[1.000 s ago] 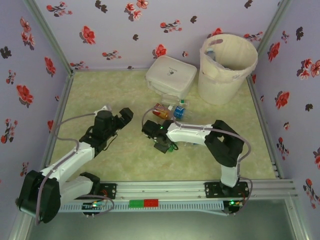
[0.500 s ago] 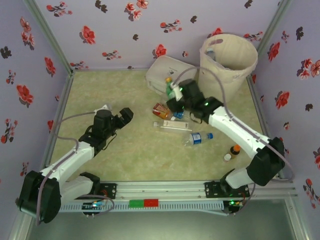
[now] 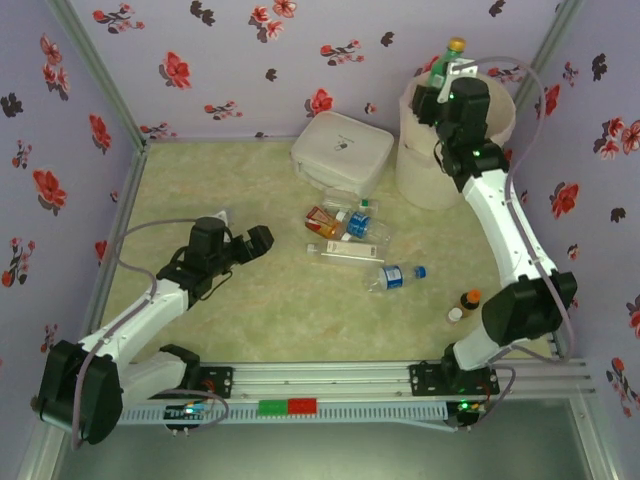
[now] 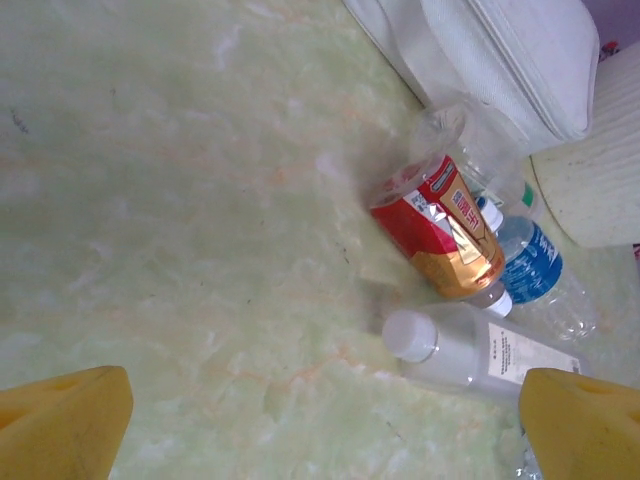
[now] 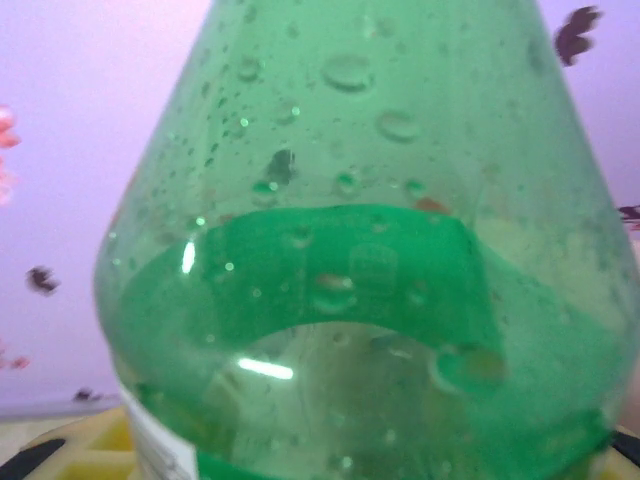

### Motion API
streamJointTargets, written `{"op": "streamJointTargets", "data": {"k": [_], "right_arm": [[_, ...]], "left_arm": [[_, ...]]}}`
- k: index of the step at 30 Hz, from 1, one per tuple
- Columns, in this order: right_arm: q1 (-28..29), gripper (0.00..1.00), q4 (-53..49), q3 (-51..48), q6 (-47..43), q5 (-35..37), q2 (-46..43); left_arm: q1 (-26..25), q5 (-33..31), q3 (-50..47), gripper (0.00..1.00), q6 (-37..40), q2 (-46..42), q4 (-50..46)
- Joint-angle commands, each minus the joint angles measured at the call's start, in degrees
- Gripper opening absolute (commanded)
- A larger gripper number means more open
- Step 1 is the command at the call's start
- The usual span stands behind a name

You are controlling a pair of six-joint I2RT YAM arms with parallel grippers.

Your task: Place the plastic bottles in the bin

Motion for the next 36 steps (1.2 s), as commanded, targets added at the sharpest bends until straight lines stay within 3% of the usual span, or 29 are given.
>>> {"op": "streamJointTargets", "data": {"k": [1,7,15,19,24,36], "right_arm": [[-3.15,0.44,2.45,3.57,1.93,6.06,3.99],[-5.94,0.44,-1.88,8.28,1.56,7.52,10.09],[-7.08,0.51,-4.3,7.32,2.13,8.58,13.6],[-7.49,0.64,-5.34,7.68,2.86,8.65,14.09],[-7.49,1.0,-5.99,8.57,3.21,9.08,12.19],[-5.77,1.0,-10.63,6.39,8.26,12.13,0.75]], "left_arm": [[0.14,1.09,-0.41,1.0,2.72,-0.87,-2.36],[0.11,1.44,-0.1,1.0,3.34,0.43,-2.23],[-0.01,3.57,2.07,1.0,4.37,3.0,-1.87],[-0.23,4.02,2.54,1.0,4.81,3.71,-1.95],[-0.84,4.02,3.17,1.0,5.6,3.77,-2.14],[-5.02,3.98,8.88,1.0,8.98,7.42,-1.88]]}}
